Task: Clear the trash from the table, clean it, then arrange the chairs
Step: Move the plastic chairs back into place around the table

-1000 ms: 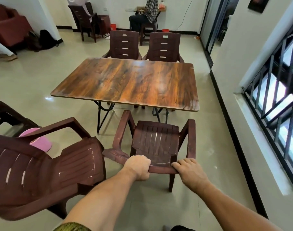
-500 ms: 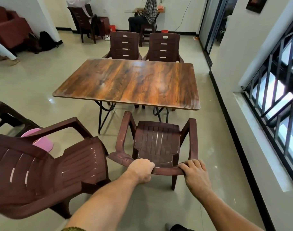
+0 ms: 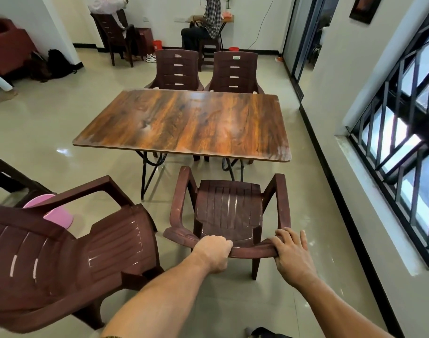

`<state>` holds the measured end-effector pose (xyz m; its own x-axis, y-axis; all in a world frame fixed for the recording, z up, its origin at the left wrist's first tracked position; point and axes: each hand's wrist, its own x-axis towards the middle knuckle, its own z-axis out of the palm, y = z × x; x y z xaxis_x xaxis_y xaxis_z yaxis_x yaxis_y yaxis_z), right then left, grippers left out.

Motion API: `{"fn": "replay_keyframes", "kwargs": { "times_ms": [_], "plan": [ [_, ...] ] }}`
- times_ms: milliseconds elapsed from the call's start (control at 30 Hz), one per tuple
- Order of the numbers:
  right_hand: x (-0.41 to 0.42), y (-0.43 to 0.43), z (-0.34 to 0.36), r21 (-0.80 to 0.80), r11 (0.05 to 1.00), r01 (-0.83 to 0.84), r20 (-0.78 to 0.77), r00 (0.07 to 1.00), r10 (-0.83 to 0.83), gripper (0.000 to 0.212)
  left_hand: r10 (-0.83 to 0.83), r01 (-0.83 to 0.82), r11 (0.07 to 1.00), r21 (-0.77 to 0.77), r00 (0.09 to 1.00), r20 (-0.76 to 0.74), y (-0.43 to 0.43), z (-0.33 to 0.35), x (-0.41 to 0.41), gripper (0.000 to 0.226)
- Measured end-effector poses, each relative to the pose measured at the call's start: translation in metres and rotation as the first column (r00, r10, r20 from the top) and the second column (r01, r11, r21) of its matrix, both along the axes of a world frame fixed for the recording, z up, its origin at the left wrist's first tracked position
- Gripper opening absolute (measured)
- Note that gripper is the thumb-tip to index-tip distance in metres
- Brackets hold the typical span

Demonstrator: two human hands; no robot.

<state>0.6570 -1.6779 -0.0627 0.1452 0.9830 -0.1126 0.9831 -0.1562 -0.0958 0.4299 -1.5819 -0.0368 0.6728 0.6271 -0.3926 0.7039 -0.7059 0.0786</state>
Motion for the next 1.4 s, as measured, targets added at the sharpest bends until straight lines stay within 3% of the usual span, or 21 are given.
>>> {"fn": "replay_keyframes", "kwargs": {
  "times_ms": [100,200,433,667,833,967,1167,1400],
  "plan": [
    [-0.01,0.0,0.003,-0.039,0.999,-0.005,0.064,0.998,0.007,0.076,-0.074,0.073,0.996,0.06,0.997,0.017,0.003,-0.003,-0.011,0.04],
    [-0.031,-0.001,0.002,0.011,0.995,-0.095,0.073,0.993,0.094,0.091,-0.058,0.053,0.994,0.101,0.997,0.053,0.007,-0.01,-0.032,0.064],
    [-0.088,0.01,0.001,0.028,0.991,-0.128,0.034,0.991,0.127,0.08,0.017,-0.043,0.976,0.214,0.992,0.122,0.01,-0.012,-0.071,0.069],
    [-0.104,0.014,0.011,-0.051,0.991,-0.126,0.041,0.991,0.128,0.096,0.043,-0.063,0.979,0.196,0.994,0.101,0.007,-0.01,-0.076,0.064],
    [-0.128,0.037,0.024,-0.035,0.988,-0.15,0.007,0.989,0.151,0.091,0.041,-0.092,0.977,0.193,0.967,0.252,0.012,-0.01,-0.093,0.076],
    [-0.177,0.082,0.027,0.024,0.965,-0.261,-0.021,0.965,0.262,0.078,0.203,-0.261,0.954,0.151,0.926,0.319,0.027,-0.002,-0.14,0.072],
    [-0.268,0.142,0.03,0.069,0.895,-0.44,-0.079,0.892,0.445,0.066,0.429,-0.474,0.869,0.143,0.865,0.262,0.054,0.005,-0.234,0.072],
    [-0.401,0.211,0.017,-0.009,0.774,-0.634,-0.125,0.768,0.628,0.076,0.675,-0.685,0.717,0.127,0.728,0.119,0.067,0.01,-0.364,0.067]
  ]
}}
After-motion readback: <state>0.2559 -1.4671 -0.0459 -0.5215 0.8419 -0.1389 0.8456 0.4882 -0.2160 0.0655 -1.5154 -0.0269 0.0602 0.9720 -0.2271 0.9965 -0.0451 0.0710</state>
